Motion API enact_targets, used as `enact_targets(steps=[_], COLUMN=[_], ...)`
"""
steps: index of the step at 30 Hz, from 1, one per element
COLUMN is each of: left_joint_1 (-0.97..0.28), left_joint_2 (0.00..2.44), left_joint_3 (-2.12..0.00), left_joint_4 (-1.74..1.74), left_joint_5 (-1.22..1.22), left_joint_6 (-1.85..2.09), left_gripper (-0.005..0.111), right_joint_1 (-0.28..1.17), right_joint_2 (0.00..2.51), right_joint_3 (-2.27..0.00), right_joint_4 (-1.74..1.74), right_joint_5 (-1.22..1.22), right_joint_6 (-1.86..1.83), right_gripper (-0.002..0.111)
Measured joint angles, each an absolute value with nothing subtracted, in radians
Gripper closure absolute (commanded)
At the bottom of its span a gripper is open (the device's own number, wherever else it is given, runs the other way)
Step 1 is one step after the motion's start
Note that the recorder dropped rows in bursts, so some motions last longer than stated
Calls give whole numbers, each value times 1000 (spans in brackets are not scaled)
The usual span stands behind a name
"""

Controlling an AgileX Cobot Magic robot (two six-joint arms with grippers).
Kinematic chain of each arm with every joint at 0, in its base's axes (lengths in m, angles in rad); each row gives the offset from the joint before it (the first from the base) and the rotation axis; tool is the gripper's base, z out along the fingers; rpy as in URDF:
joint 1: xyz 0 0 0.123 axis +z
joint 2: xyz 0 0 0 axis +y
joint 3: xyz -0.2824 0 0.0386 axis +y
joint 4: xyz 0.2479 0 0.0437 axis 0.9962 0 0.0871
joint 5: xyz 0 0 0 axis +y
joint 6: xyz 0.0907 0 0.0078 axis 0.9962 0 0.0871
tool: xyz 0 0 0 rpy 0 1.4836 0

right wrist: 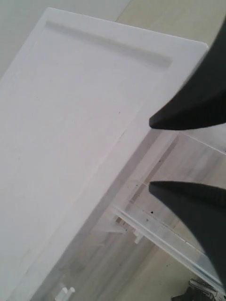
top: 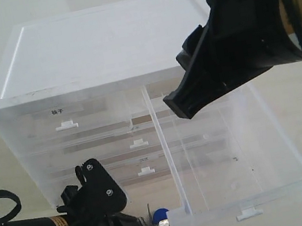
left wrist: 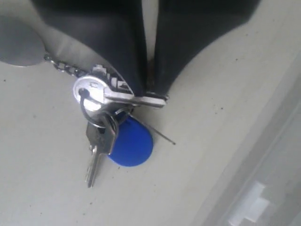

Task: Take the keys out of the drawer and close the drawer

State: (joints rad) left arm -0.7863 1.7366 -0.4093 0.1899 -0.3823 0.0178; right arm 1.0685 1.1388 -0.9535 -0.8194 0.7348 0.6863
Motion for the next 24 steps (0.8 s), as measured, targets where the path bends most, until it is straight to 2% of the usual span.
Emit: enact_targets(steps=[7, 11, 14, 18, 24], left_joint_1=[-786, -786, -786, -786, -786], left_joint_2=[1592, 1527, 1589, 1686, 1769], left_joint_3=[-357, -303, -292, -319, -454], left_joint_4=[225, 417, 671, 717, 751], left_joint_5=[-415, -480, -562, -567, -377], left_joint_6=[0, -133, -318, -355, -444], left_gripper=[102, 102, 102, 102, 102], right_joint_1=[1068, 1068, 1068, 1068, 1068], right_joint_2=[1139, 1139, 1139, 1139, 1139], right_joint_3=[-953, -953, -953, -953, -953], right_joint_4=[-819, -817, -816, -812, -808], right_joint_5=[734, 731, 726, 726, 724], right_joint_6=[686, 686, 692, 695, 702], right_gripper=[76, 76, 76, 76, 76])
